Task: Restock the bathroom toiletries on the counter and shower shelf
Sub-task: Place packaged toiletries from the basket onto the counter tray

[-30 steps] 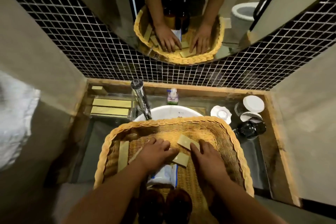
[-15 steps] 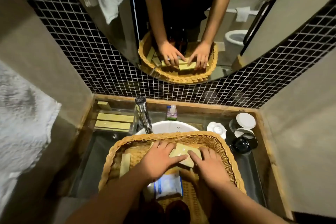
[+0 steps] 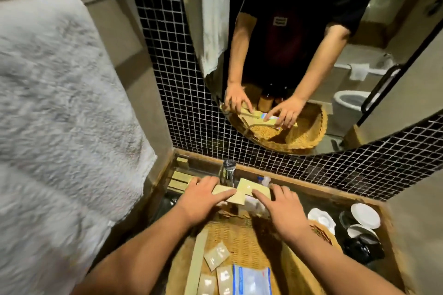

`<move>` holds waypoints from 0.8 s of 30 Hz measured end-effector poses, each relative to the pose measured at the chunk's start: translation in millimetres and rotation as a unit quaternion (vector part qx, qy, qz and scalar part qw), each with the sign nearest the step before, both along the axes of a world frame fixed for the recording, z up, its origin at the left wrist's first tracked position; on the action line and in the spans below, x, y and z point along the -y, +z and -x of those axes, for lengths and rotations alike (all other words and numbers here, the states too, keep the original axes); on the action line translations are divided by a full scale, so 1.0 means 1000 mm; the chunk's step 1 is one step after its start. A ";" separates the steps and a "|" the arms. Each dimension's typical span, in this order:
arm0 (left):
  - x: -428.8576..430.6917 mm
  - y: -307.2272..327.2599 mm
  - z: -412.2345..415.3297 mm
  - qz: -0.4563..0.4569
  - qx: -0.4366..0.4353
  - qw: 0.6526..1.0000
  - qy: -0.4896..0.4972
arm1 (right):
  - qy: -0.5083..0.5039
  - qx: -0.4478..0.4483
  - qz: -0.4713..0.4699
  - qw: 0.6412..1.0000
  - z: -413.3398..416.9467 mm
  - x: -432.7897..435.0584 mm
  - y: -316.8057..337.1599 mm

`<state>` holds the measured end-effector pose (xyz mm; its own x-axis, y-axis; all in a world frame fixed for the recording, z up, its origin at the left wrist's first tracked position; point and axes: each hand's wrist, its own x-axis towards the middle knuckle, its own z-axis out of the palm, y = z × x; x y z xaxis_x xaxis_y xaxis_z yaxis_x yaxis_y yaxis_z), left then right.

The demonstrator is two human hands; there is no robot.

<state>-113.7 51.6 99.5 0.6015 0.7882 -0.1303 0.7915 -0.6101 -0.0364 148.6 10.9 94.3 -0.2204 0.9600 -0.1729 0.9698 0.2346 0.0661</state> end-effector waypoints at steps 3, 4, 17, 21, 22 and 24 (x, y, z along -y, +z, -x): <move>-0.007 -0.001 0.029 0.022 -0.003 0.999 0.044 | 0.043 0.001 -0.008 0.999 0.027 -0.014 0.001; -0.010 -0.002 0.038 0.027 -0.009 0.998 0.056 | 0.057 0.003 -0.010 0.998 0.034 -0.017 -0.001; -0.056 -0.053 0.081 0.049 -0.013 0.991 0.125 | -0.001 -0.021 0.041 0.999 0.080 -0.048 -0.026; -0.069 -0.067 0.082 0.002 -0.047 0.996 0.071 | -0.002 -0.040 0.023 0.999 0.067 -0.050 -0.032; -0.072 -0.072 0.083 0.003 -0.048 0.997 0.065 | -0.003 -0.043 0.020 0.999 0.063 -0.051 -0.032; -0.079 -0.080 0.084 0.021 -0.038 0.997 0.070 | -0.001 -0.044 0.016 0.999 0.055 -0.052 -0.031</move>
<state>-197.5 130.3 19.6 0.4741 0.8561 -0.2057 0.8645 -0.4969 -0.0755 93.1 63.0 63.1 -0.2335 0.9549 -0.1833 0.9722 0.2326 -0.0263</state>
